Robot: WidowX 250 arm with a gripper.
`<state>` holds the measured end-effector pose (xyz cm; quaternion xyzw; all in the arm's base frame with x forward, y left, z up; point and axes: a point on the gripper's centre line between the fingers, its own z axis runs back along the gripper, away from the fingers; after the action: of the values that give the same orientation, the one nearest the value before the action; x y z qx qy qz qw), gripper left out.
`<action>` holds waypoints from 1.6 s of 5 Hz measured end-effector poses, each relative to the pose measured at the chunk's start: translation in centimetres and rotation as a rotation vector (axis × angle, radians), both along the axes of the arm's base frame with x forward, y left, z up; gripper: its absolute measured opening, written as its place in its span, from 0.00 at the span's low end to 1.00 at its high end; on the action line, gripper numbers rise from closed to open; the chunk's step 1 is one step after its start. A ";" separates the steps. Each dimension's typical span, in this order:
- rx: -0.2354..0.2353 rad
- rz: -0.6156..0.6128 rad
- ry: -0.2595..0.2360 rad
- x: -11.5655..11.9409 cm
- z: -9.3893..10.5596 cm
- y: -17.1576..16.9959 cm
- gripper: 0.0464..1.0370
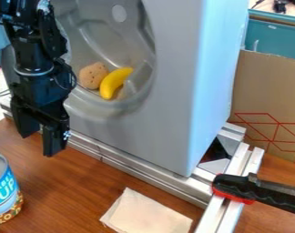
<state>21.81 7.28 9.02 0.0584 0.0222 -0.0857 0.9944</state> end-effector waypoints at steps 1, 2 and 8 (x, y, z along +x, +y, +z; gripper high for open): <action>-0.005 0.002 0.016 -0.2 -0.4 0.0 0.96; -0.038 -0.049 -0.013 1.2 0.2 0.9 0.96; -0.224 -0.196 -0.317 12.7 1.4 5.0 0.96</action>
<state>34.46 12.28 10.44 -0.0378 -0.1500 -0.1738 0.9726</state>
